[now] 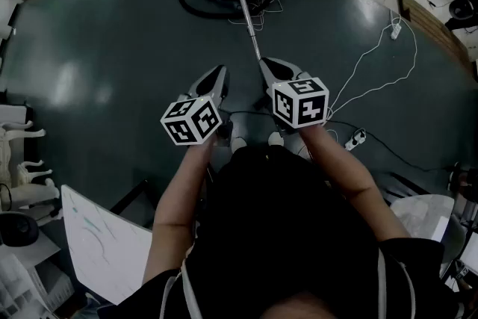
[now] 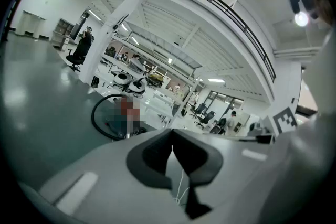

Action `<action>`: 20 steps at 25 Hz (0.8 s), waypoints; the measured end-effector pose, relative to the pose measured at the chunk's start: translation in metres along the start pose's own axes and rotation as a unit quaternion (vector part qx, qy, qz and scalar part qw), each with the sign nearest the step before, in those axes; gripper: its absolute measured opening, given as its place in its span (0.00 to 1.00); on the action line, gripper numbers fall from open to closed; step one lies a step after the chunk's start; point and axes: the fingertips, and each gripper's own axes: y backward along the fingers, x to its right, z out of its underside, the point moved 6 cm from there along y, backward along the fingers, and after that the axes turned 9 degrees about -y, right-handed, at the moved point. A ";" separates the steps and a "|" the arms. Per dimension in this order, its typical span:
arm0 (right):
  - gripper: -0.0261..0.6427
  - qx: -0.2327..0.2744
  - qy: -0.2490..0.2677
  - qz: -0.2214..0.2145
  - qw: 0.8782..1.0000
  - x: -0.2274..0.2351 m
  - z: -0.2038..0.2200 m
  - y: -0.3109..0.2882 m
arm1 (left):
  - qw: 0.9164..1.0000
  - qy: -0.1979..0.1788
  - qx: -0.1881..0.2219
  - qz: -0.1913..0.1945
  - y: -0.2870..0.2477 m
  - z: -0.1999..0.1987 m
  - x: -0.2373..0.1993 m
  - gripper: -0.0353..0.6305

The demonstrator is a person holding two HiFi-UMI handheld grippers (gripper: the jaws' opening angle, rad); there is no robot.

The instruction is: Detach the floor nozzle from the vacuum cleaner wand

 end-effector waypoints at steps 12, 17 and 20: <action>0.03 -0.004 0.000 -0.002 1.000 -0.012 0.004 -0.013 | 1.000 -0.001 0.000 -0.004 0.009 -0.001 -0.018 0.07; 0.03 0.003 -0.018 -0.018 1.000 -0.020 0.005 -0.020 | 1.000 -0.003 0.010 0.004 0.017 -0.004 -0.030 0.07; 0.03 0.001 -0.003 -0.017 1.000 -0.028 0.007 -0.027 | 1.000 -0.004 0.017 0.014 0.022 -0.006 -0.039 0.07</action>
